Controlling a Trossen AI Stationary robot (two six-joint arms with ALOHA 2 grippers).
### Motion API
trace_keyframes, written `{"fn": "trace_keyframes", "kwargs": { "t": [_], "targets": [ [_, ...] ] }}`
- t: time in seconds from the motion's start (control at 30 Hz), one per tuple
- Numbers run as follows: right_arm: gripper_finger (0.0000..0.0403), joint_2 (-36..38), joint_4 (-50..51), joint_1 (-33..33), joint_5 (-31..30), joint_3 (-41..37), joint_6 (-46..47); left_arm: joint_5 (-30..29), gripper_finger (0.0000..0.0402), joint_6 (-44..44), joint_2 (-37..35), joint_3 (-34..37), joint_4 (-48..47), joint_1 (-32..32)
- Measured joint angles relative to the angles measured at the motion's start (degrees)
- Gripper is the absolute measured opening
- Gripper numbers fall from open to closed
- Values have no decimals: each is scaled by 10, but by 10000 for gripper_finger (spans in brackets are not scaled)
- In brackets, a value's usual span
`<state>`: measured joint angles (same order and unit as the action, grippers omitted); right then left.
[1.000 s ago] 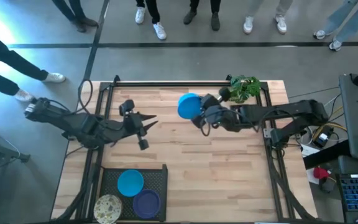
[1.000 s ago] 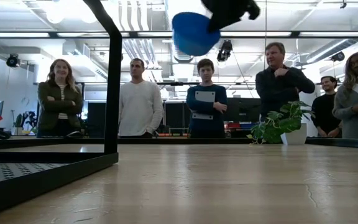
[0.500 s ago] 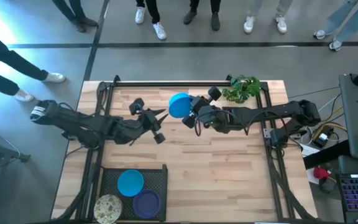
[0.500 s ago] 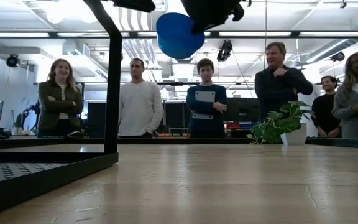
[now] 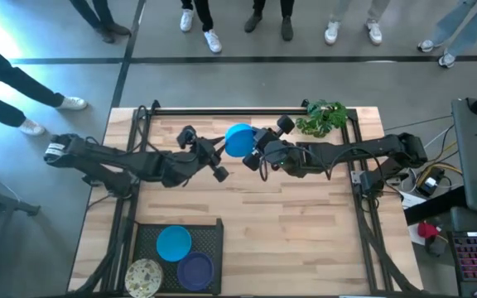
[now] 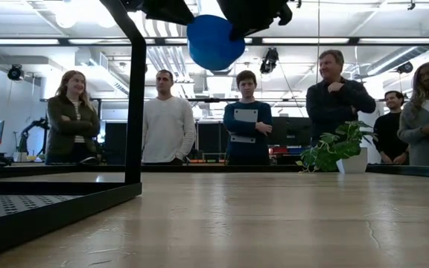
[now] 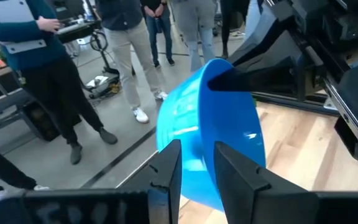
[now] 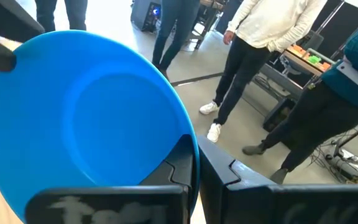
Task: Pick & Place Mini bowls
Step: Stack the blue bowl on the blue bowl on the shelf
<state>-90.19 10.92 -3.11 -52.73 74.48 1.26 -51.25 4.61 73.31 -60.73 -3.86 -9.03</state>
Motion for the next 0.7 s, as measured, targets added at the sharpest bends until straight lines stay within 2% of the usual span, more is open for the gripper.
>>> {"fn": "trace_keyframes", "kwargs": {
  "t": [0.47, 0.57, 0.7],
  "targets": [
    [8, 0, 2, 1, -2, 0, 0, 7, 87, 37, 37, 0, 5, 36],
    [8, 0, 2, 1, -2, 0, 0, 6, 66, 45, 39, -1, 5, 39],
    [8, 0, 2, 1, -4, 0, 2, -8, 14, 48, 38, -1, 4, 42]
  ]
}}
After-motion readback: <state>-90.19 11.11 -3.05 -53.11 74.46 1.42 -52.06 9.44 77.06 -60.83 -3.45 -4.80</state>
